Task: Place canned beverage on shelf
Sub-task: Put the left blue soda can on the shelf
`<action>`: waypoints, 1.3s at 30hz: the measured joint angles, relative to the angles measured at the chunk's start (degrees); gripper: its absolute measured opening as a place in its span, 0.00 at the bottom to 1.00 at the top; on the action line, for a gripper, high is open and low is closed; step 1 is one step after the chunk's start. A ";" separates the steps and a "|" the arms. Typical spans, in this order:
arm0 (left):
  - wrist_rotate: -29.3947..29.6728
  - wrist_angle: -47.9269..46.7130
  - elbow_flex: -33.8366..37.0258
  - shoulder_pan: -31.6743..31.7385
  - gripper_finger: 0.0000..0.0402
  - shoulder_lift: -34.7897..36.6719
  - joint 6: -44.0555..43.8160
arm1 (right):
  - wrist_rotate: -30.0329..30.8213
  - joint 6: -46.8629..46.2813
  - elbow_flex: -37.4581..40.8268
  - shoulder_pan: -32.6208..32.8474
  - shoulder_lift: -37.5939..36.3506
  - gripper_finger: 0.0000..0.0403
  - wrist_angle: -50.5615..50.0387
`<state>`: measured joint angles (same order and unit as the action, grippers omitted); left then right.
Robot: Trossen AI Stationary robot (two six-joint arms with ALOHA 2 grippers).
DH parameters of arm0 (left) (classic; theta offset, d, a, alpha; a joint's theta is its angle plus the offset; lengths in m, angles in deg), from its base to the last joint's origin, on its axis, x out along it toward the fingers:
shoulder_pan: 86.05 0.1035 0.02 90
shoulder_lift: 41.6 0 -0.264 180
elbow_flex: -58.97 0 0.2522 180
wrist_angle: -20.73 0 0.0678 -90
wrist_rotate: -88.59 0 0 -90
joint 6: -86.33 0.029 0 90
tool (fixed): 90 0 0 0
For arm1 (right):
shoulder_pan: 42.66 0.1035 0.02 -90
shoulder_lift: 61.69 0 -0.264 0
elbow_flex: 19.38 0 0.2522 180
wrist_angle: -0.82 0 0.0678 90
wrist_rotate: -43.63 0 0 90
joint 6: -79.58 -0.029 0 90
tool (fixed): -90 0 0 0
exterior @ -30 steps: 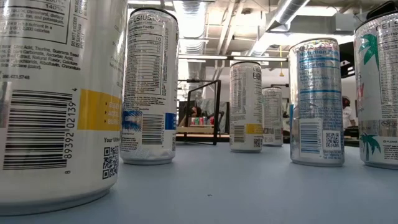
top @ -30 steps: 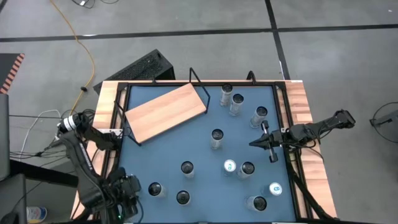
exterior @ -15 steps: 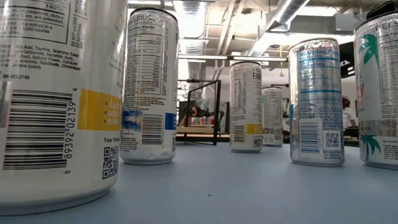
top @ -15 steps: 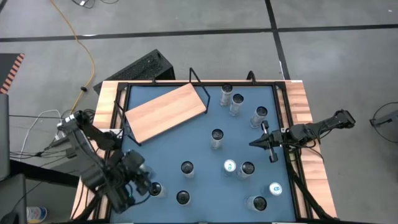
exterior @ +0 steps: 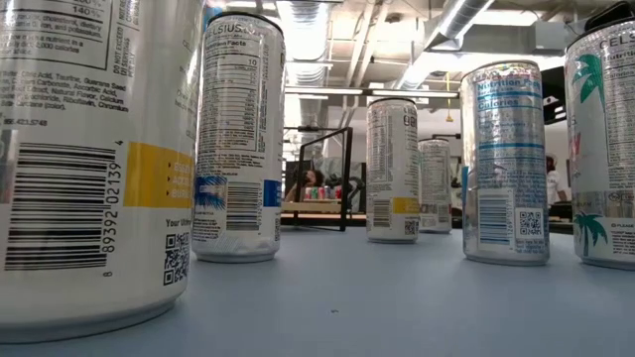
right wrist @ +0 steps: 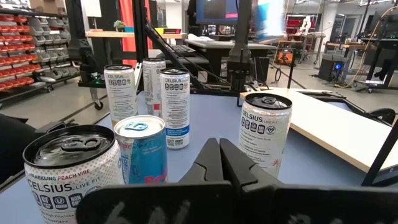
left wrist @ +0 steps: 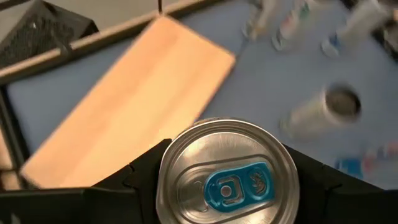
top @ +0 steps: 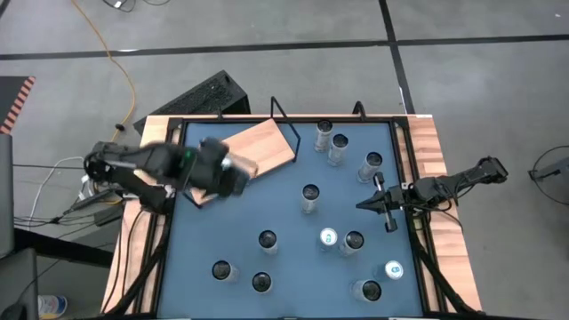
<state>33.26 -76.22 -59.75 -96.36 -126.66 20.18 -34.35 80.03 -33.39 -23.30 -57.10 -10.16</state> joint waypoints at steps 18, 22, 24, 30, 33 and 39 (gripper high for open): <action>-14.49 19.70 0.01 36.93 0.53 -5.97 17.73 | 0.00 0.00 -0.01 0.00 -0.07 0.00 -0.01; -14.95 21.87 0.01 38.40 0.53 -9.23 17.66 | 0.01 -0.01 -0.01 0.00 -0.04 0.00 -0.02; -14.83 23.36 0.01 39.03 0.53 -11.45 17.76 | 0.01 -0.01 -0.02 0.01 -0.05 0.00 -0.02; -16.21 23.90 0.01 41.63 0.53 -18.03 17.08 | -0.01 0.00 -0.02 0.00 -0.05 0.00 -0.01; -16.04 23.95 0.08 42.61 0.53 -20.42 17.01 | 0.01 -0.01 0.00 0.01 -0.05 0.00 0.00; -14.91 26.24 0.05 43.83 0.53 -22.88 16.27 | 0.00 0.00 0.00 0.00 -0.04 0.00 -0.01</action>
<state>18.35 -49.98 -59.70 -52.53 -149.54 36.44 -34.34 80.03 -33.39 -23.30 -57.15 -10.17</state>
